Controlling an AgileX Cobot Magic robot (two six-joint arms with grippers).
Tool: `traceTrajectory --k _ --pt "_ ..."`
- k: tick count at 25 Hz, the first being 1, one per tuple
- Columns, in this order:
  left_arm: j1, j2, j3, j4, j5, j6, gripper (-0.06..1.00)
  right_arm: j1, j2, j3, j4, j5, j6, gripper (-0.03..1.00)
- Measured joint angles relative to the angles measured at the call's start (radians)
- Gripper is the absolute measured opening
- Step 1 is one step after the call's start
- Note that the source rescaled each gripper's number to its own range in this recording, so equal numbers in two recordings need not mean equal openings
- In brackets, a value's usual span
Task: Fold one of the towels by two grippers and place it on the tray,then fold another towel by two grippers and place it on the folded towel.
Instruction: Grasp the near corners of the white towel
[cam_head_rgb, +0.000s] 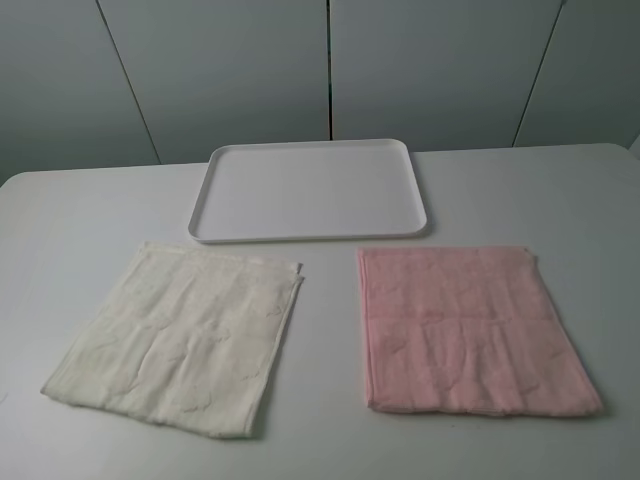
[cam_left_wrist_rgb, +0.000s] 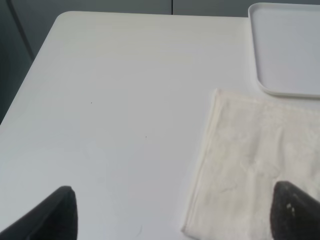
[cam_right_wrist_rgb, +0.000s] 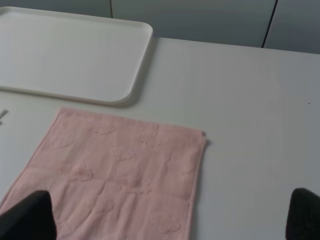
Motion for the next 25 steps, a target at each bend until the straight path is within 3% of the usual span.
traceTrajectory --k 25 --pt "0.0 0.0 0.0 0.0 0.0 0.001 0.99 0.0 0.0 0.0 0.0 0.0 0.0 1.0"
